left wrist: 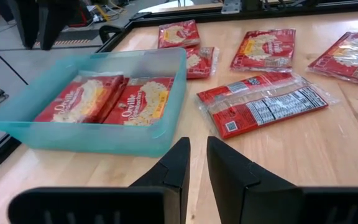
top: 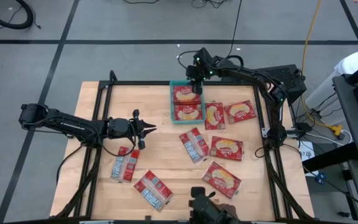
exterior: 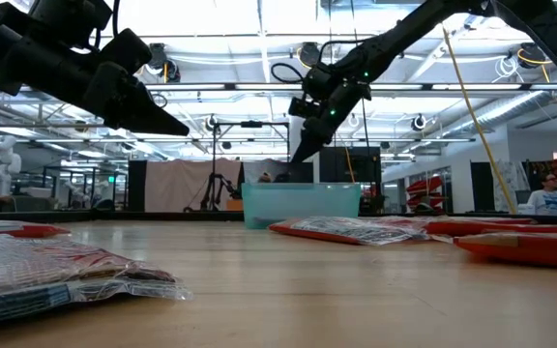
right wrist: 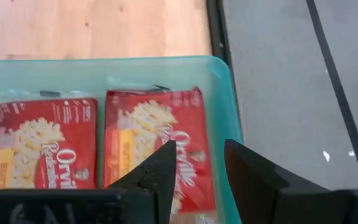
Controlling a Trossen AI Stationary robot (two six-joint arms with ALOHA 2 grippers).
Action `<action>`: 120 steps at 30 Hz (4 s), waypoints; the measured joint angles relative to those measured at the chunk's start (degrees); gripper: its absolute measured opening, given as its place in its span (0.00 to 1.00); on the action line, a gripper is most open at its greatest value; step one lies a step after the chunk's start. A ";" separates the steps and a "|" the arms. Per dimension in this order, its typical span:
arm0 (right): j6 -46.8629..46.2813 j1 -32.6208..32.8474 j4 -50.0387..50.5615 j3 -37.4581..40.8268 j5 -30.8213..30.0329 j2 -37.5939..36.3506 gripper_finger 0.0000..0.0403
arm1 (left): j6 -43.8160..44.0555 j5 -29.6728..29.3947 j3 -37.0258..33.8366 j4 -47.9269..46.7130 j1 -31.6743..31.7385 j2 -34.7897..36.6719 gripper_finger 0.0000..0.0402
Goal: Sort popcorn bags into baskets
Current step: Put the red popcorn bag into the blue bin
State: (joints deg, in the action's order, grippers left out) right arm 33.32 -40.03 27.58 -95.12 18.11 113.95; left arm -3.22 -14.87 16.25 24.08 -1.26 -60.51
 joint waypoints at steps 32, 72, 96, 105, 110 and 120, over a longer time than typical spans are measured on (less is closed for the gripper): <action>-17.82 32.79 -20.13 11.31 -9.20 -8.09 0.24 | 36.49 1.97 10.80 -52.97 -26.61 4.24 0.40; -21.51 39.13 -52.64 32.18 -16.60 -8.22 0.24 | 93.84 12.02 20.44 -65.09 -59.74 -22.89 0.87; -19.76 41.15 -52.84 32.18 -16.87 -8.22 0.24 | 70.29 -6.20 19.74 -69.46 -47.66 -16.65 0.01; -15.19 45.23 -50.91 32.18 -21.49 -8.02 0.33 | 54.63 -16.66 19.80 -64.58 -35.54 -4.97 0.00; -13.48 48.07 -51.11 32.16 -26.61 -6.13 0.45 | 45.45 -17.09 19.85 -58.58 -29.03 -3.00 0.00; -11.41 51.43 -63.69 32.13 -43.36 2.79 0.63 | 35.50 -12.88 19.95 -46.48 -17.77 -2.89 0.00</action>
State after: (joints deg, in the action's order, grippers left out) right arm 21.91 11.40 -36.11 -62.99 -25.25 116.74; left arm 32.28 -27.75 36.20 -22.41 -19.03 -63.40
